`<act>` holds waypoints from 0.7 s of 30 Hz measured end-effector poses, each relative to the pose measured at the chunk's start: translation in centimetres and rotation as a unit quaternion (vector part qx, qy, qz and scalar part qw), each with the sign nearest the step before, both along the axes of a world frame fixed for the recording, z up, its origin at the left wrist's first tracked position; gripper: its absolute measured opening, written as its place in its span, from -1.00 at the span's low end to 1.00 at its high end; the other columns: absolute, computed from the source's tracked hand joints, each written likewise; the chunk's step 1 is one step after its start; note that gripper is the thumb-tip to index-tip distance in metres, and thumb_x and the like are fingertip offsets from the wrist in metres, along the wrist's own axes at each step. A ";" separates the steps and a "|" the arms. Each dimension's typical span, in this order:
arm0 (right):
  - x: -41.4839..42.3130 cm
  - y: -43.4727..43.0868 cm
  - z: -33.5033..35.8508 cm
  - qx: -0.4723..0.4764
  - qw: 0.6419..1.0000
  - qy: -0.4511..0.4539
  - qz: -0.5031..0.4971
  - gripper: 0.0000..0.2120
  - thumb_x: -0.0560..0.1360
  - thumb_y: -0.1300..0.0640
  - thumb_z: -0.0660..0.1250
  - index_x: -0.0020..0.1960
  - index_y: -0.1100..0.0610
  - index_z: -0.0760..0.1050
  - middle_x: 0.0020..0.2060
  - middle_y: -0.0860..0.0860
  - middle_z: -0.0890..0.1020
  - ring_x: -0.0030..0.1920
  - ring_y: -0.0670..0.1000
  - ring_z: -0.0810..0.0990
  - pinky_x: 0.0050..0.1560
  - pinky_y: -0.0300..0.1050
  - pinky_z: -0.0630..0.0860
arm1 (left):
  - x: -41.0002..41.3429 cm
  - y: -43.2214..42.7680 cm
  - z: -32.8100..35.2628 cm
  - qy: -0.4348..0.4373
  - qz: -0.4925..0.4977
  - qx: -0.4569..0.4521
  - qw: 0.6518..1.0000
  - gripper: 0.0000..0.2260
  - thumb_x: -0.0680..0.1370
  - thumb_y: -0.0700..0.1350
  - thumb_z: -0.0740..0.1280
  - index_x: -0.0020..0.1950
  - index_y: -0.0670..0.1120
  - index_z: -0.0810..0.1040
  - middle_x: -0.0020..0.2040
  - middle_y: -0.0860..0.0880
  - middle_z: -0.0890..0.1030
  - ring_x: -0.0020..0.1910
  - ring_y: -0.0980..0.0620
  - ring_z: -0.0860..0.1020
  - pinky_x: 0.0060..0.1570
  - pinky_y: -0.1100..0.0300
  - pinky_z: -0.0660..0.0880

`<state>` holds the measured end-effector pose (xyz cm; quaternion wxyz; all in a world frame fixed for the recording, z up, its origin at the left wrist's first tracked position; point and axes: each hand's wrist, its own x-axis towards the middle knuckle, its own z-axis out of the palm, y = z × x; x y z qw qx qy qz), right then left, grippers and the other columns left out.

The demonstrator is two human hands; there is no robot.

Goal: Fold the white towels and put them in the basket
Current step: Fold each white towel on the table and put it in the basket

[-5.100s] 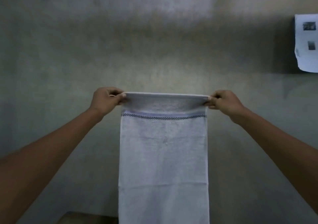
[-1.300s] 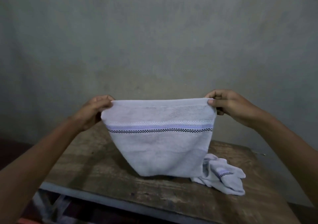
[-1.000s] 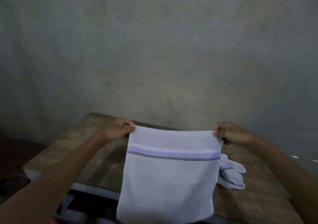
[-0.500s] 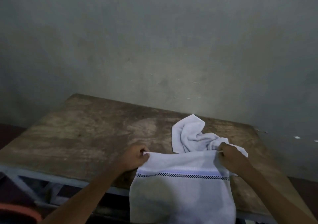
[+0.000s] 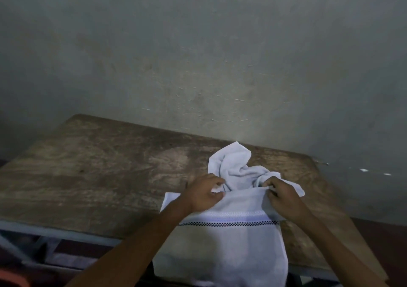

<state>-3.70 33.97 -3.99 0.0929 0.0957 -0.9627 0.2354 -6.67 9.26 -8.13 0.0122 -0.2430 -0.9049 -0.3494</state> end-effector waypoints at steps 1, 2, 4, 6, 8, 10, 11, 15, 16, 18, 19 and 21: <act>0.1 -0.2 0.3 -0.014 1.000 -0.007 -0.005 -0.77 0.49 0.39 0.23 -0.13 0.05 0.45 -0.25 -0.07 0.54 -0.30 -0.14 0.51 -0.21 -0.45 0.36 | 0.0 1.2 0.4 -0.020 -0.024 0.025 0.999 -0.66 0.51 -0.01 0.36 0.25 -0.07 0.53 0.19 0.00 0.56 0.15 0.08 0.47 0.17 0.29 0.33; 0.3 -0.4 0.8 -0.021 1.000 -0.016 -0.006 -0.77 0.49 0.39 0.23 -0.11 0.07 0.46 -0.24 -0.06 0.54 -0.25 -0.18 0.53 -0.20 -0.46 0.36 | -0.1 2.2 0.7 -0.038 -0.043 0.044 0.997 -0.65 0.51 -0.02 0.37 0.27 -0.07 0.52 0.20 0.01 0.56 0.16 0.11 0.46 0.16 0.32 0.34; 0.5 -0.6 1.8 -0.038 0.999 -0.016 0.012 -0.77 0.49 0.41 0.24 -0.12 0.09 0.47 -0.22 -0.08 0.57 -0.16 -0.35 0.51 -0.19 -0.53 0.35 | -0.2 3.7 1.5 -0.072 -0.070 0.075 0.992 -0.66 0.51 -0.04 0.37 0.27 -0.05 0.52 0.21 0.03 0.56 0.15 0.18 0.46 0.07 0.44 0.35; 0.9 -0.7 2.7 -0.055 0.998 -0.030 0.021 -0.75 0.48 0.42 0.25 -0.14 0.07 0.47 -0.22 -0.19 0.55 -0.15 -0.43 0.48 -0.19 -0.55 0.33 | -0.5 4.5 2.2 -0.098 -0.091 0.105 0.985 -0.77 0.51 -0.09 0.37 0.17 -0.06 0.57 0.12 0.04 0.60 0.06 0.25 0.48 -0.03 0.54 0.34; 1.1 -0.5 3.3 -0.067 0.997 -0.042 0.018 -0.74 0.49 0.40 0.26 -0.14 0.05 0.48 -0.29 -0.22 0.57 -0.14 -0.43 0.47 -0.17 -0.55 0.32 | -0.6 4.8 2.4 -0.125 -0.106 0.131 0.978 -0.91 0.51 -0.11 0.37 0.01 0.00 0.56 -0.01 0.04 0.60 -0.03 0.22 0.50 -0.03 0.44 0.39; 1.3 -0.3 3.7 -0.070 0.996 -0.045 0.017 -0.75 0.49 0.39 0.26 -0.15 0.03 0.48 -0.30 -0.26 0.58 -0.13 -0.43 0.47 -0.16 -0.54 0.33 | -0.7 4.9 2.6 -0.135 -0.111 0.134 0.975 -0.91 0.51 -0.09 0.37 -0.11 0.08 0.49 -0.07 0.07 0.57 -0.07 0.17 0.50 -0.03 0.29 0.42; 1.4 -0.2 3.8 -0.068 0.997 -0.044 0.019 -0.76 0.49 0.39 0.26 -0.14 0.06 0.49 -0.30 -0.25 0.57 -0.14 -0.44 0.46 -0.17 -0.54 0.33 | -0.8 4.9 2.7 -0.135 -0.108 0.127 0.977 -0.90 0.50 -0.07 0.37 -0.11 0.10 0.48 -0.08 0.08 0.56 -0.09 0.18 0.49 -0.05 0.28 0.43; 1.5 0.0 4.0 -0.055 0.997 -0.049 0.021 -0.85 0.51 0.36 0.25 -0.09 0.15 0.52 -0.23 -0.20 0.53 -0.18 -0.45 0.45 -0.20 -0.53 0.33 | -1.5 3.9 2.8 -0.132 -0.131 0.046 0.981 -0.86 0.51 0.05 0.35 -0.19 0.02 0.53 -0.29 0.13 0.50 -0.29 0.18 0.42 -0.22 0.24 0.36; 1.6 0.1 4.1 -0.052 0.997 -0.052 0.019 -0.85 0.52 0.36 0.25 -0.08 0.15 0.52 -0.24 -0.20 0.52 -0.19 -0.45 0.45 -0.20 -0.53 0.33 | -1.7 3.4 2.7 -0.129 -0.139 0.023 0.982 -0.76 0.50 0.08 0.34 -0.29 -0.02 0.49 -0.38 0.12 0.43 -0.37 0.16 0.37 -0.28 0.20 0.32; 1.5 0.3 4.3 -0.049 0.997 -0.060 0.012 -0.85 0.52 0.35 0.25 -0.08 0.13 0.52 -0.23 -0.19 0.53 -0.21 -0.36 0.48 -0.19 -0.53 0.33 | -1.9 2.1 2.5 -0.125 -0.139 -0.003 0.982 -0.68 0.49 0.11 0.35 -0.35 -0.07 0.47 -0.45 0.11 0.36 -0.44 0.17 0.33 -0.32 0.19 0.28; 1.4 0.5 4.4 -0.050 0.997 -0.062 0.009 -0.83 0.53 0.33 0.25 -0.09 0.09 0.51 -0.22 -0.19 0.54 -0.21 -0.32 0.49 -0.19 -0.53 0.33 | -1.9 1.4 2.7 -0.122 -0.135 -0.013 0.983 -0.69 0.49 0.11 0.35 -0.34 -0.06 0.49 -0.45 0.12 0.37 -0.45 0.20 0.33 -0.32 0.21 0.29; 1.2 0.8 4.5 -0.056 0.996 -0.069 0.003 -0.80 0.53 0.29 0.26 -0.11 0.00 0.49 -0.19 -0.20 0.55 -0.16 -0.27 0.48 -0.21 -0.52 0.34 | -1.8 -0.1 3.4 -0.121 -0.124 -0.034 0.984 -0.74 0.50 0.10 0.35 -0.30 -0.02 0.52 -0.40 0.12 0.43 -0.42 0.22 0.37 -0.31 0.26 0.30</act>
